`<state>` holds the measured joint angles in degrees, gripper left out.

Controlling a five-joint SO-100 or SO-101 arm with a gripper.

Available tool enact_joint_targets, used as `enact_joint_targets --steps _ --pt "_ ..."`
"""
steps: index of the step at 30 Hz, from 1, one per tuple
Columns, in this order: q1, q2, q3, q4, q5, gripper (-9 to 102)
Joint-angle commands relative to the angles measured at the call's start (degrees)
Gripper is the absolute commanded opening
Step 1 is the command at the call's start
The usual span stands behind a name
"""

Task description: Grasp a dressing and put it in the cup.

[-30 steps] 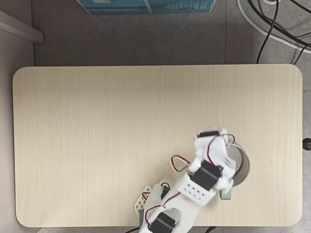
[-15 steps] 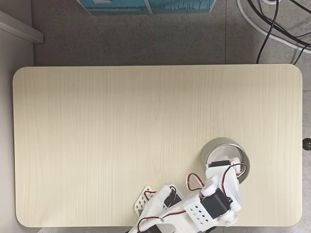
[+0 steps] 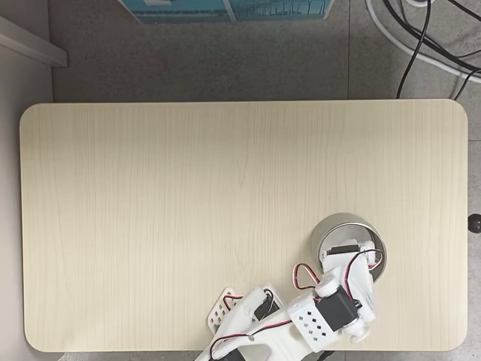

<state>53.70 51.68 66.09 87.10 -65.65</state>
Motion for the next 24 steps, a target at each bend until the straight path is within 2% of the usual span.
enact_joint_targets --steps 1,24 --pt "0.18 -1.85 0.00 0.00 -0.70 31" --pt "-1.76 -11.60 -10.02 1.85 -0.18 30"
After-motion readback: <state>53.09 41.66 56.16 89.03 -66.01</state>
